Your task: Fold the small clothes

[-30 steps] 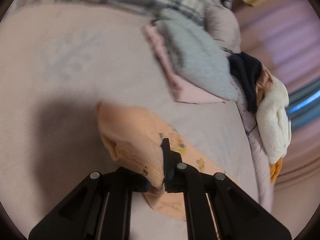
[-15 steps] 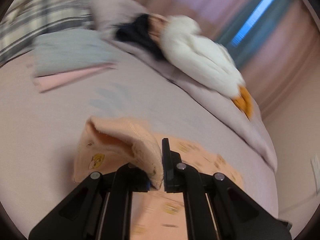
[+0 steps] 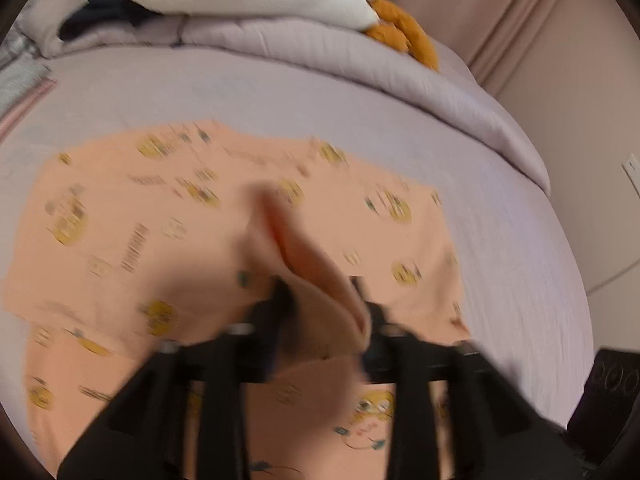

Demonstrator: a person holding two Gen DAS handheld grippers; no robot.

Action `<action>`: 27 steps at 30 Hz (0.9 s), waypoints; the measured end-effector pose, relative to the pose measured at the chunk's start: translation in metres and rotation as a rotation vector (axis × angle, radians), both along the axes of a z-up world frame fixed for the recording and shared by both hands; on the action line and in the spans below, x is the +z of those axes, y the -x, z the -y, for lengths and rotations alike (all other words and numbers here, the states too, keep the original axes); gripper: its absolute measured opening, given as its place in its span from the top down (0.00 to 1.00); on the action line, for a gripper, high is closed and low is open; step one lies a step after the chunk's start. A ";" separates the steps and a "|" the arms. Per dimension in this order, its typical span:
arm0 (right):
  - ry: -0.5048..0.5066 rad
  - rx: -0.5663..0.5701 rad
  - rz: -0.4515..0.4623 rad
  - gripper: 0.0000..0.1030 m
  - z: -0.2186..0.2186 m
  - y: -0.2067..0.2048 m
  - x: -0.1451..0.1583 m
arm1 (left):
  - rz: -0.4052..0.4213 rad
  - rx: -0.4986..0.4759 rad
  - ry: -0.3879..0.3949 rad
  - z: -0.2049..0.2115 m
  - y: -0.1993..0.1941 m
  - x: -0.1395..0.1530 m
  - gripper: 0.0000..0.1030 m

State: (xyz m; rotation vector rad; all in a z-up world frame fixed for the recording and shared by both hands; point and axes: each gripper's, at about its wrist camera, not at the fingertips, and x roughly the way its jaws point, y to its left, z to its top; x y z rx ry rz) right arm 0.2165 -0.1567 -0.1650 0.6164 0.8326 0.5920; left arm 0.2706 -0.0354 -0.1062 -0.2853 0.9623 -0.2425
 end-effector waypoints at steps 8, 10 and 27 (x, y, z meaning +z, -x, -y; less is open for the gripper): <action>-0.039 -0.009 -0.016 0.77 -0.002 -0.007 0.000 | 0.039 -0.111 -0.026 -0.001 0.043 -0.001 0.22; -0.038 0.012 -0.006 0.76 -0.010 -0.011 0.003 | 0.042 -0.101 -0.025 -0.009 0.053 -0.004 0.19; 0.065 0.062 -0.133 0.73 -0.064 -0.078 -0.029 | 0.042 0.077 0.043 -0.103 0.127 -0.014 0.19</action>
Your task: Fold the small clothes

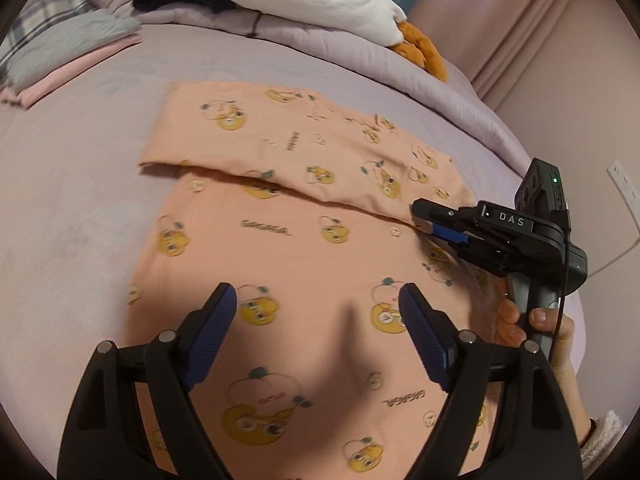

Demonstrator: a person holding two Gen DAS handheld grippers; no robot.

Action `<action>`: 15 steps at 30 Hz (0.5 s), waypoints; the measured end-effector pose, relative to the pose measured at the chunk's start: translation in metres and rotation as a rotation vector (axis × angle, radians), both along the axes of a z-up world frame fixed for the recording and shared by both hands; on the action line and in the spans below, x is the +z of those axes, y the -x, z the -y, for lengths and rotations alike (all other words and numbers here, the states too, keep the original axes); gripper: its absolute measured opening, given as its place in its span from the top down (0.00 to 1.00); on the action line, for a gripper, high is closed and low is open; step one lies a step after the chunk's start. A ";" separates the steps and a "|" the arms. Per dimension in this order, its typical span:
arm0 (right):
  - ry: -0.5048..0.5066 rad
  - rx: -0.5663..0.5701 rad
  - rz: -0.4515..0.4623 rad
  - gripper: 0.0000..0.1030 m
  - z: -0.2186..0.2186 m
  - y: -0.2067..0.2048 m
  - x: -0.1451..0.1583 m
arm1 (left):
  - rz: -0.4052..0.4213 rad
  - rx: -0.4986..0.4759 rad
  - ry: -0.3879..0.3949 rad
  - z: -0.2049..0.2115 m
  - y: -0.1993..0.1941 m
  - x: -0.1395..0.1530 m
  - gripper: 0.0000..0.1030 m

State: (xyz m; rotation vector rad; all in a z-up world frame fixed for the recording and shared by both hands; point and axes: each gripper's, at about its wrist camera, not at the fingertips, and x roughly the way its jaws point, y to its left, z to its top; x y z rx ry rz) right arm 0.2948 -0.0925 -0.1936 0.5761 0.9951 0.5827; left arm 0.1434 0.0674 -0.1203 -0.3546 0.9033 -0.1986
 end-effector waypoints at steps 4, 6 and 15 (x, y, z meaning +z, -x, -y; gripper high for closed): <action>0.030 0.015 0.017 0.94 -0.006 0.004 0.004 | 0.003 0.022 0.014 -0.013 0.008 -0.001 0.19; 0.034 0.021 0.023 0.94 -0.005 0.006 0.009 | 0.001 0.032 0.022 -0.019 0.010 -0.002 0.19; 0.144 -0.084 0.179 0.94 0.031 -0.003 0.066 | -0.004 0.083 0.038 -0.037 0.019 -0.003 0.19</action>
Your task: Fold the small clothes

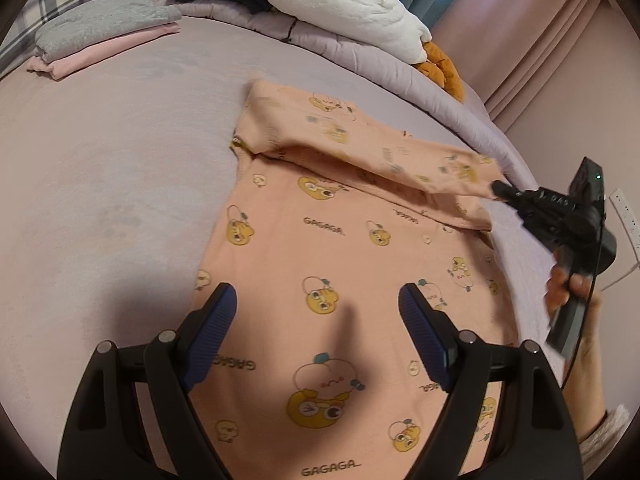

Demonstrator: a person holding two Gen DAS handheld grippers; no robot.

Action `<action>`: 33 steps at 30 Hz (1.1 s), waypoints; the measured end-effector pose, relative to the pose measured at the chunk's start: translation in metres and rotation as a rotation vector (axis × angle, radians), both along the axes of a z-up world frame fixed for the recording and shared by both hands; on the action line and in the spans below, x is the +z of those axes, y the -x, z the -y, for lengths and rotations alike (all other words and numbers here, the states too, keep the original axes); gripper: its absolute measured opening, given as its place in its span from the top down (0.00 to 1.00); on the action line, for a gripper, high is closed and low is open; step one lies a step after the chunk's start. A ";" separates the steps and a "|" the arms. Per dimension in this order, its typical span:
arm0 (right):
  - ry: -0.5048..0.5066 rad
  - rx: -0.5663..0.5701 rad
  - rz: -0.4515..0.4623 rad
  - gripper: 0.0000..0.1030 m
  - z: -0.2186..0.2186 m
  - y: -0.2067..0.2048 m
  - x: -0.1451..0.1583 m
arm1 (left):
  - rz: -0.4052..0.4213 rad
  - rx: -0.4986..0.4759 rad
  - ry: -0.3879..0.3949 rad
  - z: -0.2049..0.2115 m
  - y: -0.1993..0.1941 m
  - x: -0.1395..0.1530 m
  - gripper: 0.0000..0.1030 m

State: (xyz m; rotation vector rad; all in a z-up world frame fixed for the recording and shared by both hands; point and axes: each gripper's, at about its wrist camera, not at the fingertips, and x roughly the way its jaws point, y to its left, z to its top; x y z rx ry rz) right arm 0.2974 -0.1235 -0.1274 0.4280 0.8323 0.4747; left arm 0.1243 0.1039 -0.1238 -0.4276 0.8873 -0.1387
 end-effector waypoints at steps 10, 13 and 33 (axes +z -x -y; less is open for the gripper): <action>0.297 -0.155 -0.128 0.94 0.029 -0.023 -0.038 | -0.026 0.009 -0.002 -0.003 0.003 -0.006 0.19; 0.292 -0.180 -0.112 0.91 0.028 -0.015 -0.035 | -0.032 0.012 -0.009 -0.005 0.003 -0.007 0.19; 0.215 -0.030 -0.032 0.59 0.026 0.058 -0.036 | -0.054 0.027 -0.037 -0.011 0.047 -0.006 0.19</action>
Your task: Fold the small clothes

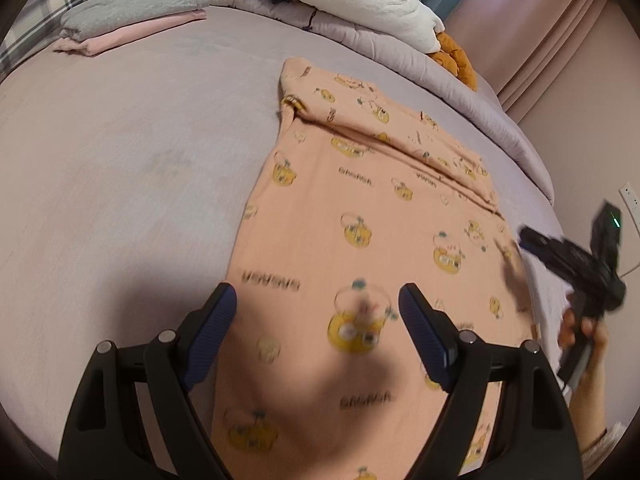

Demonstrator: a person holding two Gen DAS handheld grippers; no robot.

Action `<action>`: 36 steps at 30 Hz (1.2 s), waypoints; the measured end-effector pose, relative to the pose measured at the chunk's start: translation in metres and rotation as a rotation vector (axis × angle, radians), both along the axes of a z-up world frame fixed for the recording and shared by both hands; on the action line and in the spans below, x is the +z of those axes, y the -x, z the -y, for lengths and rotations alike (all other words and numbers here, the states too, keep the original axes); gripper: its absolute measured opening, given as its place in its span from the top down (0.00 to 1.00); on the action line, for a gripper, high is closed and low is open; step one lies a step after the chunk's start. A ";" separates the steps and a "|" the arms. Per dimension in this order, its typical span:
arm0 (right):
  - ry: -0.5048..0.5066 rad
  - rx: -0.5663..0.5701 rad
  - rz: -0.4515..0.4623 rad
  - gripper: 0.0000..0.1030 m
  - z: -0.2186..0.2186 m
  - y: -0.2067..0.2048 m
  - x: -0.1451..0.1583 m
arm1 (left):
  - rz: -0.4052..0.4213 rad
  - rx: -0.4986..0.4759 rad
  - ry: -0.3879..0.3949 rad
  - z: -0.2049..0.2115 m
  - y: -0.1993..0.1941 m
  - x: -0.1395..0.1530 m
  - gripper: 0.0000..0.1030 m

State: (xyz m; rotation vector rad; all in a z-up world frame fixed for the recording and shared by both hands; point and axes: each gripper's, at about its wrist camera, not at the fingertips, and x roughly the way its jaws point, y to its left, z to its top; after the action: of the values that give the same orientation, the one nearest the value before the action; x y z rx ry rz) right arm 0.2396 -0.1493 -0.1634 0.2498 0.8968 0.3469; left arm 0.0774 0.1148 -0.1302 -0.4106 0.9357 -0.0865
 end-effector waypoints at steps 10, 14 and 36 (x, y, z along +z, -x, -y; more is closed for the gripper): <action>-0.138 -0.042 -0.051 0.54 0.035 0.079 -0.015 | -0.020 0.057 0.009 -0.004 0.038 0.003 0.19; -0.180 -0.054 -0.062 0.53 0.040 0.096 -0.015 | -0.032 0.076 0.017 -0.004 0.052 0.000 0.19; -0.189 -0.015 -0.134 0.49 0.034 0.141 -0.037 | -0.019 0.148 0.053 -0.022 0.068 -0.004 0.19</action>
State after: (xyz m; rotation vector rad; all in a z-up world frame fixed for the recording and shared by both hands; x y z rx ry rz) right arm 0.0991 -0.1834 -0.2001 0.4577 0.9941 0.4053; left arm 0.0095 0.1364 -0.1339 -0.5296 0.9206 0.0273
